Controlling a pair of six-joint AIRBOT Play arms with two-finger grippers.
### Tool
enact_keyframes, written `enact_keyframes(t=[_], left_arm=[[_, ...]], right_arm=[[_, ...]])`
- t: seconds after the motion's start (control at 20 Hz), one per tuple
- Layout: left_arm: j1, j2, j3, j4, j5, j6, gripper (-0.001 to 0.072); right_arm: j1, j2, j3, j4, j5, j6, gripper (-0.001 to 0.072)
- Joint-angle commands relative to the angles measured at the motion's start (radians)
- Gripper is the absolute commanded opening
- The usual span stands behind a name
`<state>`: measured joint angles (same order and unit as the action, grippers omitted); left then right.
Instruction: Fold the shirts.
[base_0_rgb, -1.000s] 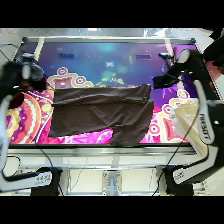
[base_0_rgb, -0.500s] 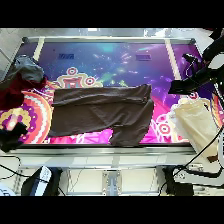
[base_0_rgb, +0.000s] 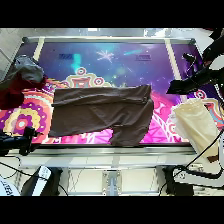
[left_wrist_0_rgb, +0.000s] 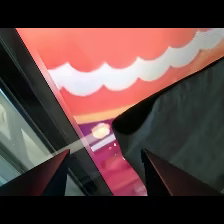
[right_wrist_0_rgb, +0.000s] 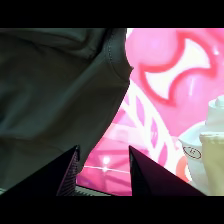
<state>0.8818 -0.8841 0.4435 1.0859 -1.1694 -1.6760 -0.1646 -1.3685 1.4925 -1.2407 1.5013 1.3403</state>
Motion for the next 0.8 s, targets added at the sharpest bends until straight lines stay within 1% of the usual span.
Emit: enact_keyframes(t=[0.0,0.2,0.45,0.65,0.7,0.75], left_arm=[[-0.043,-0.064,-0.006,-0.021,0.016,0.04,0.0458],[-0.136,-0.133,-0.006,-0.063,0.111,0.039,0.0457],[-0.237,-0.172,-0.006,-0.12,0.248,0.039,0.0456],[-0.278,-0.206,-0.006,-0.122,0.268,0.039,0.0449],[-0.285,-0.213,-0.006,-0.122,0.268,0.039,0.0319],[-0.291,-0.214,-0.006,-0.123,0.268,0.039,0.0104]], right_arm=[[0.0,0.0,-0.001,0.019,-0.003,0.0,0.0348],[0.0,0.0,-0.001,0.039,-0.002,0.001,0.0348],[0.0,0.0,-0.001,0.073,-0.002,0.001,0.0348],[-0.001,0.0,-0.001,0.078,-0.003,0.001,0.0347],[-0.001,0.0,0.0,0.066,-0.003,0.001,0.0347],[-0.001,0.001,0.001,0.048,0.0,0.001,0.0347]])
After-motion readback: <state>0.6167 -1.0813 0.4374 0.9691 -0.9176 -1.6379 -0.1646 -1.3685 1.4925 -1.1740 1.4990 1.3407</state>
